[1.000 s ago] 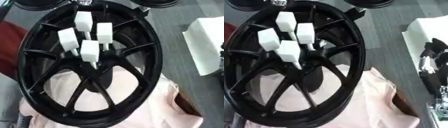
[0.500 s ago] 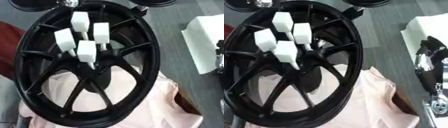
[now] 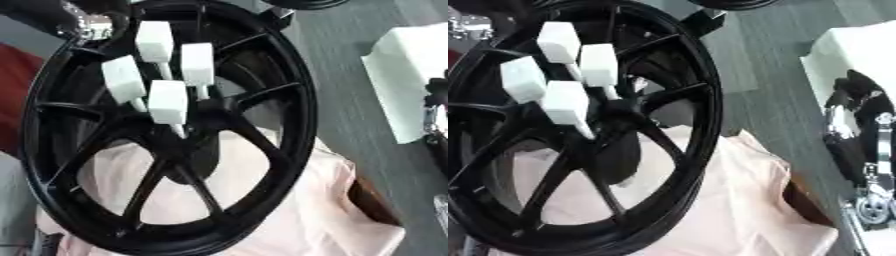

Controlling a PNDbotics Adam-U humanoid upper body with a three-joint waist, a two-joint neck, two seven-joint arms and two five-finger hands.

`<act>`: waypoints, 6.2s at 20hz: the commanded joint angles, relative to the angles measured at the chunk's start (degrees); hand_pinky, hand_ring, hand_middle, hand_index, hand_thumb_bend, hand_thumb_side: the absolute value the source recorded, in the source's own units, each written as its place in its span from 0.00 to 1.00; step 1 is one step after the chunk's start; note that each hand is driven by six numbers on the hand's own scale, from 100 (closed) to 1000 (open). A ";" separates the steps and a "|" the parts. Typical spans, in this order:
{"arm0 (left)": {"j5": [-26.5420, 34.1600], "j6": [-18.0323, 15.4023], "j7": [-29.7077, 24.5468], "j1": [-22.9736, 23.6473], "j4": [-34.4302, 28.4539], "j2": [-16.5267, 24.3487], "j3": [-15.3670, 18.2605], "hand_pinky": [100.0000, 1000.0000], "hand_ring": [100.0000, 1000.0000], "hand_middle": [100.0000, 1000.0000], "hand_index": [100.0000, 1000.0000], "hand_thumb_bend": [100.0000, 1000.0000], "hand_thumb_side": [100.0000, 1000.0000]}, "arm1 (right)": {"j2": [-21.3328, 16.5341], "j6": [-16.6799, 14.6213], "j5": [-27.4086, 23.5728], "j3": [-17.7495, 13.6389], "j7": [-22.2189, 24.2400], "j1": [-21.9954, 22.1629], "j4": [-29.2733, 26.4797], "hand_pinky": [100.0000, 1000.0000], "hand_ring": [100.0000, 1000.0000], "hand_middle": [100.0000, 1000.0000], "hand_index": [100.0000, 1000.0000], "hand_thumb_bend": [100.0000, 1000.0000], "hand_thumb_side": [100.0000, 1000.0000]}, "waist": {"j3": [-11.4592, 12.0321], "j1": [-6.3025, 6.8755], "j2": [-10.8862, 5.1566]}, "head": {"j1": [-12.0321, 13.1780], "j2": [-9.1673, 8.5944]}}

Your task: Pull the pin out of the wheel hub.

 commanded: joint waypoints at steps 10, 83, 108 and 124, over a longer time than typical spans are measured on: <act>0.25 6.31 0.03 5.00 -11.26 8.04 1.87 0.85 0.83 0.75 0.85 0.36 1.00 | -0.61 0.14 0.20 -0.11 -0.05 -0.54 -0.71 0.74 0.76 0.69 0.82 0.00 0.51 | 0.51 -0.26 -0.51 | 0.59 -0.68; -6.45 12.62 0.03 0.70 1.52 -1.56 -6.02 0.78 0.74 0.63 0.80 0.25 0.73 | 1.96 1.89 -0.41 0.96 1.52 -2.89 -0.71 0.74 0.76 0.69 0.83 0.00 0.52 | -0.67 -0.25 1.91 | 1.22 -3.16; -10.63 13.77 0.03 0.58 1.07 -1.73 -4.91 0.66 0.50 0.33 0.45 0.04 0.34 | 2.37 2.11 -0.68 0.80 1.59 -2.82 -0.71 0.74 0.76 0.70 0.83 0.00 0.52 | -0.44 -0.48 1.78 | 1.29 -3.56; -11.43 14.34 0.03 0.28 -4.34 -0.18 2.75 0.64 0.47 0.29 0.42 0.00 0.11 | 1.95 1.77 -1.11 0.48 1.56 -2.46 -0.71 0.74 0.76 0.70 0.83 0.00 0.52 | 0.30 -0.67 1.08 | 1.04 -3.27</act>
